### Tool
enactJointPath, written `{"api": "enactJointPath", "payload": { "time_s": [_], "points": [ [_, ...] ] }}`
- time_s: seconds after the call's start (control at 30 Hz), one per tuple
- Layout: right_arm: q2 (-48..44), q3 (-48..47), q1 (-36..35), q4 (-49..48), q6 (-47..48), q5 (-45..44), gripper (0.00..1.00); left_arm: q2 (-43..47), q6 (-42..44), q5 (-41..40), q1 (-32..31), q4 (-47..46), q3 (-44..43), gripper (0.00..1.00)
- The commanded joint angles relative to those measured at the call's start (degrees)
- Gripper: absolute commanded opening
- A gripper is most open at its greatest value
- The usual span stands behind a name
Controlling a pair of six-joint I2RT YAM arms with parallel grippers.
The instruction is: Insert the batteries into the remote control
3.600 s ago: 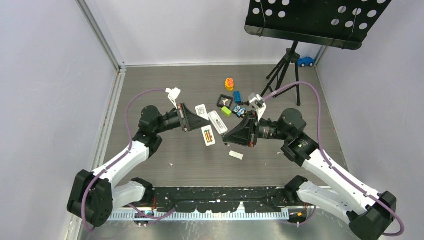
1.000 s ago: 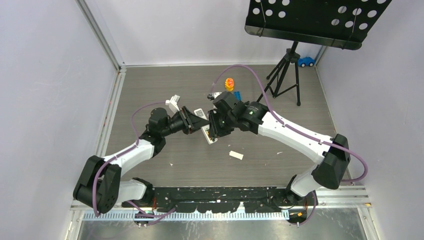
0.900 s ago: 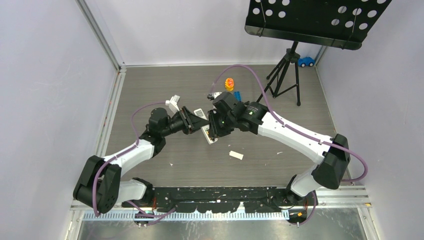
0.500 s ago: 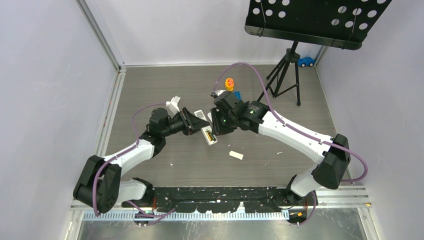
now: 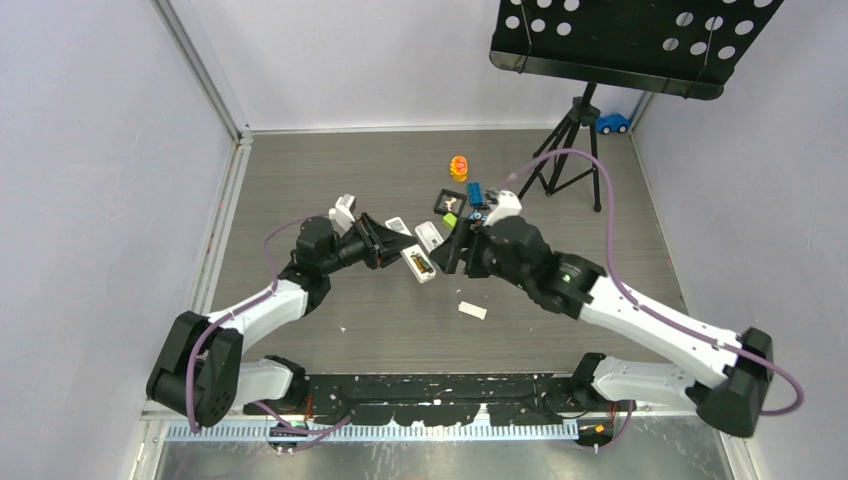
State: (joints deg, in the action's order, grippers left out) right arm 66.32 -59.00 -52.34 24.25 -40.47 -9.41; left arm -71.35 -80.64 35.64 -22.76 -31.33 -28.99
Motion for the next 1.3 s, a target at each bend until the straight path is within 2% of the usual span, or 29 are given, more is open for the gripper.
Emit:
{"api": "enactJointPath", "payload": {
  "time_s": [0.0, 0.13, 0.27, 0.43, 0.53, 0.7, 1.13, 1.2, 1.27],
  "points": [
    [-9.2, 11.04, -0.05, -25.73, -12.57, -6.0, 0.78, 2.68, -10.35, -3.28, 0.44, -7.08, 1.26, 0.0],
    [-13.26, 20.67, -0.05, -41.87, -24.06, -6.9, 0.78, 4.06, -21.22, -4.29, 0.32, -10.61, 3.03, 0.0],
    [-13.1, 21.15, -0.05, -42.88, -26.7, -6.0, 0.78, 6.12, -22.57, -5.3, 0.35, -9.23, 2.76, 0.0],
    [-10.54, 22.65, -0.05, -48.62, -29.91, -3.02, 0.79, 5.38, -22.45, -5.19, 0.35, -10.19, 2.45, 0.0],
    [-8.75, 22.54, -0.05, -49.45, -31.92, -1.33, 0.79, 4.72, -22.59, -5.05, 0.31, -11.53, 2.3, 0.0],
    [-7.86, 19.99, -0.06, -41.45, -34.11, -2.23, 0.79, 4.06, -23.23, -4.0, 0.35, -14.55, 1.24, 0.0],
    [-7.18, 21.99, -0.05, -49.27, -36.35, -0.16, 0.73, 2.46, -23.2, -4.16, 0.35, -15.35, -1.83, 0.0],
    [-6.69, 22.18, -0.02, -50.08, -37.09, 0.09, 0.67, 2.09, -23.54, -4.34, 0.35, -15.9, -2.23, 0.0],
    [-6.47, 21.95, -0.05, -49.62, -37.79, -0.42, 0.58, 1.86, -23.91, -4.28, 0.35, -16.58, -2.46, 0.0]
  ]
}}
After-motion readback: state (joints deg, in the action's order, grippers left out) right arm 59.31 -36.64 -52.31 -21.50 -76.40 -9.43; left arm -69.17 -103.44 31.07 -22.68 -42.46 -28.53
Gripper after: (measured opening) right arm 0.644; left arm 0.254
